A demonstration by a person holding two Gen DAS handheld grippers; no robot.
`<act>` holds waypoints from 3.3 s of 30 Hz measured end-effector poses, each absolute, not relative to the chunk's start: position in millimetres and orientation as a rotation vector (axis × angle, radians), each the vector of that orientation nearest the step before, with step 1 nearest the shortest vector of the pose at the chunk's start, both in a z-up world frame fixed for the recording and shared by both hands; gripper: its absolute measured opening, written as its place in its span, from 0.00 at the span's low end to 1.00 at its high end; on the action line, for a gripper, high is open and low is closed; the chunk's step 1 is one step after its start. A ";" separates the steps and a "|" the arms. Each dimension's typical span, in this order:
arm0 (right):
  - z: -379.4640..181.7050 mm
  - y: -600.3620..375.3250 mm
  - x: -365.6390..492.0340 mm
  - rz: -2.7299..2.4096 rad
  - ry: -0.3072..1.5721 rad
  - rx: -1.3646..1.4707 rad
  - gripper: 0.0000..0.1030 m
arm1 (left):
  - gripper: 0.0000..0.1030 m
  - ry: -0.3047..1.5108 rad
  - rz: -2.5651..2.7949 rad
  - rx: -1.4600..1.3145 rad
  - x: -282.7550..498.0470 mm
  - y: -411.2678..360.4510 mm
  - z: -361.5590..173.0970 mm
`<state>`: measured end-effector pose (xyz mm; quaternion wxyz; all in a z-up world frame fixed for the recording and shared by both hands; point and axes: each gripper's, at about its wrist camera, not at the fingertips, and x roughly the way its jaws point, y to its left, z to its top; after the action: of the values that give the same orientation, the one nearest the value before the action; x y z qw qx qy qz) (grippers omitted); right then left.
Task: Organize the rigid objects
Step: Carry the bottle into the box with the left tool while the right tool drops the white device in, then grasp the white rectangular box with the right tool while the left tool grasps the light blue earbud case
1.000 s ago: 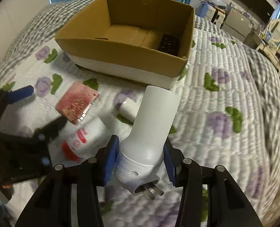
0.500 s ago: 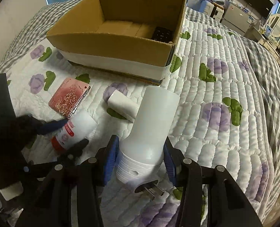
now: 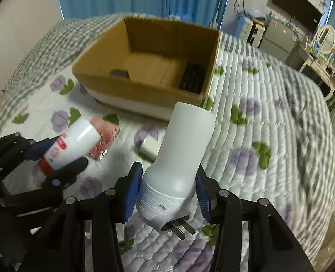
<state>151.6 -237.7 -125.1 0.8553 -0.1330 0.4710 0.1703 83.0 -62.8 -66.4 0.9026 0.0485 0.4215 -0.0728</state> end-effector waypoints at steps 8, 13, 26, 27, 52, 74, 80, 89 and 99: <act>-79.2 -225.7 172.4 0.387 0.887 -0.300 0.44 | 0.35 0.802 -0.123 0.025 115.0 -36.7 -25.5; -56.8 -218.1 197.0 0.399 0.832 -0.296 0.44 | 0.35 0.760 -0.091 0.009 154.6 -23.5 -3.0; -55.9 -195.9 282.7 0.415 0.805 -0.280 0.44 | 0.35 0.822 -0.056 0.015 268.9 -12.2 -24.7; -59.4 -194.8 286.9 0.417 0.811 -0.280 0.44 | 0.35 0.832 -0.052 0.023 273.1 -13.1 -30.5; -127.9 -183.2 331.6 0.421 0.923 -0.222 0.44 | 0.41 0.769 0.043 0.022 258.9 13.9 -20.0; -47.7 -226.4 167.4 0.281 0.776 -0.210 0.85 | 0.91 0.730 0.047 0.022 114.8 7.7 4.7; -95.9 -226.8 115.7 0.309 0.869 -0.217 0.86 | 0.93 0.813 0.044 0.123 65.2 -3.3 -39.5; -181.8 -195.8 76.2 0.454 1.069 -0.431 0.86 | 0.93 0.951 0.063 0.105 34.0 -0.9 -100.8; -224.9 -179.6 78.1 0.511 1.206 -0.483 0.75 | 0.93 0.966 0.048 0.124 33.0 -8.1 -109.6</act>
<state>78.1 -179.6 -224.9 0.7661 -0.2223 0.5553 0.2352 33.0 -8.1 -109.6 0.8834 0.0598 0.4643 0.0231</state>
